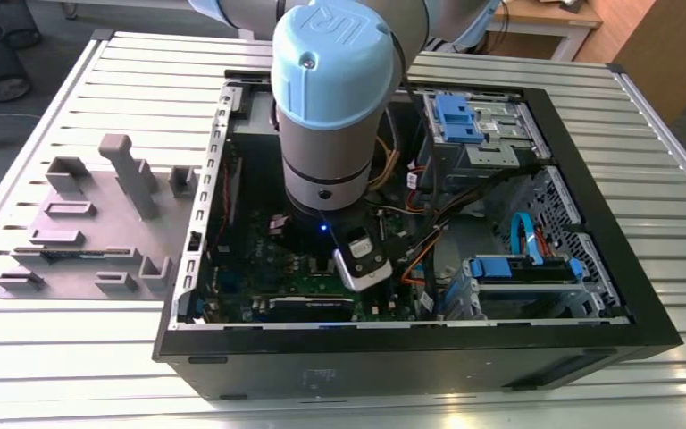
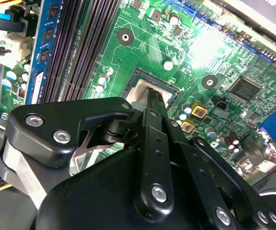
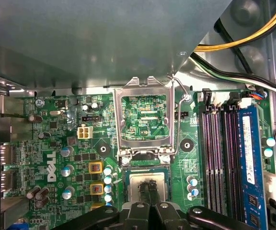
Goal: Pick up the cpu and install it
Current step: 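Place the cpu into insertion slot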
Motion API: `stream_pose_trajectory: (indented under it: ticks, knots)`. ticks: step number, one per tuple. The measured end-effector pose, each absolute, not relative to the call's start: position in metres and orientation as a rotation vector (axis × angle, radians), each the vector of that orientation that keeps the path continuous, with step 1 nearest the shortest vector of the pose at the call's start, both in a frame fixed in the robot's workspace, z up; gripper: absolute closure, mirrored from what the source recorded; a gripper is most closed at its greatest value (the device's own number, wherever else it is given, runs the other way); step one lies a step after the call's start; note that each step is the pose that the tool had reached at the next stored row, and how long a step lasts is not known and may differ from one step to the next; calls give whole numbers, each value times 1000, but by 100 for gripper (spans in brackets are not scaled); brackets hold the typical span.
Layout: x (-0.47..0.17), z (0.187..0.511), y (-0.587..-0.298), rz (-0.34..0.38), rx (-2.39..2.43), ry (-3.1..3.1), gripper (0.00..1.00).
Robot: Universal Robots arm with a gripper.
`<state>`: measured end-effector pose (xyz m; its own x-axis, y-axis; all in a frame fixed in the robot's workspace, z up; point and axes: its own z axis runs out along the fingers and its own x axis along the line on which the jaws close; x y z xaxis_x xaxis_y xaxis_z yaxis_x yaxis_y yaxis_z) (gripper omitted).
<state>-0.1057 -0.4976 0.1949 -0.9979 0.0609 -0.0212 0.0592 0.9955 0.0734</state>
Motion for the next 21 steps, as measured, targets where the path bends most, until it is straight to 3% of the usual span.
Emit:
stream_pose_trajectory:
  ticks: [21]
  knots:
    - [-106,213,-498,113,94,3115,89]
